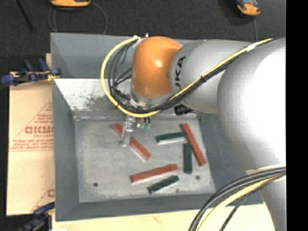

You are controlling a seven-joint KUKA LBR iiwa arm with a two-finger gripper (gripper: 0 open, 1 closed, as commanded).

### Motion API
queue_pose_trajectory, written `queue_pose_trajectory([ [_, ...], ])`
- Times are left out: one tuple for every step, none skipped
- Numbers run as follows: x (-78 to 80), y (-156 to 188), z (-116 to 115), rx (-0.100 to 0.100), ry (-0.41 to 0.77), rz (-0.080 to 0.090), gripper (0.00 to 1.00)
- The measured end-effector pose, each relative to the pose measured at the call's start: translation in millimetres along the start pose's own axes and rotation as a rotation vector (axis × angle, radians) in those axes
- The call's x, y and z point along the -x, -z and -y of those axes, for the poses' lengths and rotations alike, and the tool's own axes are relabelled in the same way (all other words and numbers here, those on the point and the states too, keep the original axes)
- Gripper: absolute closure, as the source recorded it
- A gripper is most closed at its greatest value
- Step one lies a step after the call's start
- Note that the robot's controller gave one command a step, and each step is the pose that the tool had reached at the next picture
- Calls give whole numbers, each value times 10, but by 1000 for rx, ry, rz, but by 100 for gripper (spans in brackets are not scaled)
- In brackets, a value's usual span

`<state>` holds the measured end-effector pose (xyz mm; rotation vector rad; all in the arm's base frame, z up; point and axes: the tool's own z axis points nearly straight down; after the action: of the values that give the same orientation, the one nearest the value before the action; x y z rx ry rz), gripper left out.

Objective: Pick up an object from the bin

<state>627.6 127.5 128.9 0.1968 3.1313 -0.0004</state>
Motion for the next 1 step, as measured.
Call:
queue_pose_trajectory([
  [7,139,168,1,-276,0,0],
])
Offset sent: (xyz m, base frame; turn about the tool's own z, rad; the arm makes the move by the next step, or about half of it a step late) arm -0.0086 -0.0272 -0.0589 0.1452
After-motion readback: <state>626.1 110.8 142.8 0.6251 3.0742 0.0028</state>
